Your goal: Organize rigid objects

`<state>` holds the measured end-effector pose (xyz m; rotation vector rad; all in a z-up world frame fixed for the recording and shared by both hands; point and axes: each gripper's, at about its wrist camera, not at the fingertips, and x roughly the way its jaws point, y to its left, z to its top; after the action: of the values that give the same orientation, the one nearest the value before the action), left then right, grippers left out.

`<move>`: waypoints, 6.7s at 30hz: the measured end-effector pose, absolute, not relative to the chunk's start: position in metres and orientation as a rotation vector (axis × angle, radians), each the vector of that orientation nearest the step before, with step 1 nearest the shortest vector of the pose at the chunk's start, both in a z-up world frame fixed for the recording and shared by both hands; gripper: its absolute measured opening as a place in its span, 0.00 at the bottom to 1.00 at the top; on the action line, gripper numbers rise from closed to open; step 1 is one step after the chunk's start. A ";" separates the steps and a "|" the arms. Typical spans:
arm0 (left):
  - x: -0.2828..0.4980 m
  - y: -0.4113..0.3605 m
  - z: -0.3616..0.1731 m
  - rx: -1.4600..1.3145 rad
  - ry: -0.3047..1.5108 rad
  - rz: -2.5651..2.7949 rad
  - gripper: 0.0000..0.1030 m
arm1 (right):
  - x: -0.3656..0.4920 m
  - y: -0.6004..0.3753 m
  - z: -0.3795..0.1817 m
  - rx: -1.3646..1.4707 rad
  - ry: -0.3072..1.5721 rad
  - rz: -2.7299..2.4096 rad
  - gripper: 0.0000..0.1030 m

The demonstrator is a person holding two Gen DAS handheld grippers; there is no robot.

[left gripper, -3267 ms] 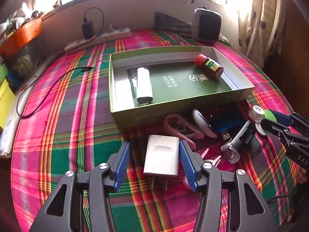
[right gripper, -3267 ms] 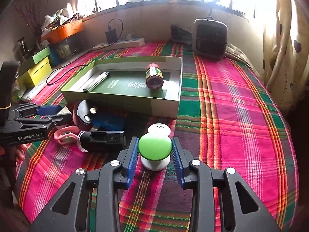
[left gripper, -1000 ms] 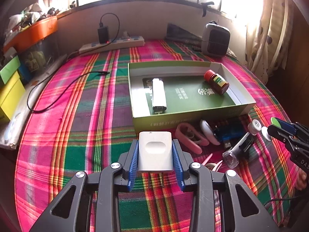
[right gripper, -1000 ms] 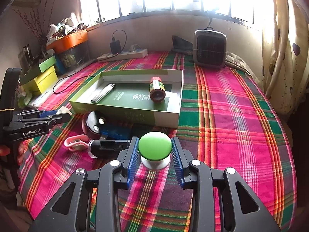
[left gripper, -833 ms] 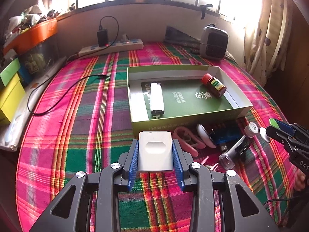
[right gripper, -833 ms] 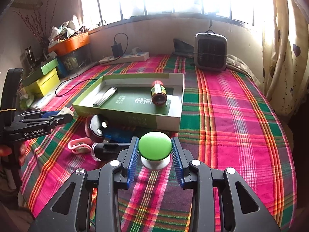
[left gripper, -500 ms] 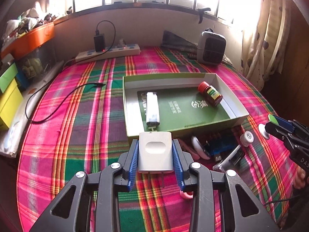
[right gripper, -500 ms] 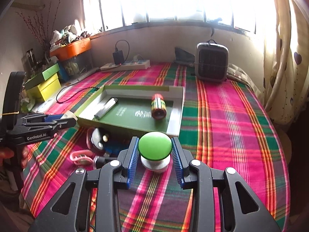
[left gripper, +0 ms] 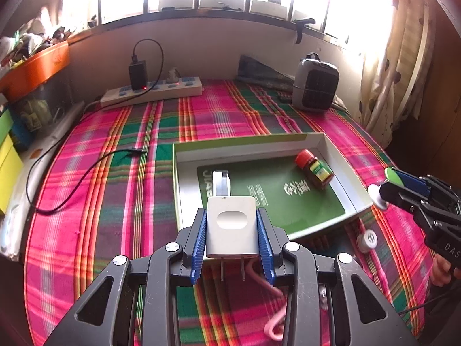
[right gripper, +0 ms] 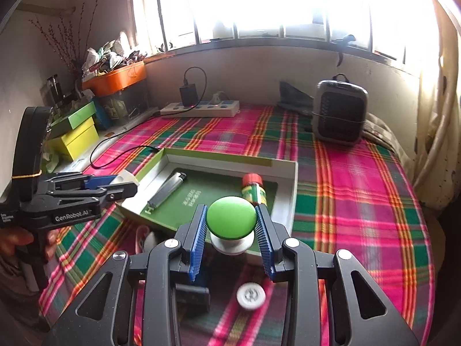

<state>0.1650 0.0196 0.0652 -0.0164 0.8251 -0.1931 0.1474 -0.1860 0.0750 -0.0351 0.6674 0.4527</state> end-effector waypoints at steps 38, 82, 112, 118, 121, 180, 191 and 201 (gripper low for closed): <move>0.267 0.028 0.027 -0.041 0.938 -0.191 0.31 | 0.279 -0.134 0.025 -0.057 0.861 0.496 0.34; 0.257 0.024 0.032 -0.021 0.923 -0.194 0.42 | 0.277 -0.136 0.028 -0.038 0.852 0.474 0.40; 0.177 0.026 0.069 -0.028 0.833 -0.198 0.42 | 0.194 -0.149 0.063 -0.024 0.744 0.503 0.41; 0.153 0.029 0.066 -0.028 0.829 -0.205 0.42 | 0.168 -0.157 0.059 -0.057 0.726 0.514 0.41; 0.143 0.030 0.064 -0.040 0.829 -0.209 0.42 | 0.156 -0.163 0.056 -0.051 0.723 0.513 0.41; 0.092 0.004 0.015 -0.008 0.930 -0.360 0.48 | 0.083 -0.154 0.002 -0.241 0.864 0.589 0.41; 0.093 -0.009 0.011 0.056 0.933 -0.339 0.48 | 0.085 -0.160 0.002 -0.212 0.863 0.565 0.33; 0.095 -0.009 0.009 0.059 0.926 -0.309 0.48 | 0.087 -0.168 0.003 -0.175 0.864 0.552 0.31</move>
<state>0.0949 -0.0095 0.0094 0.0588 0.9256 -0.3091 0.0866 -0.1678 0.0030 -0.1751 0.8640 0.5522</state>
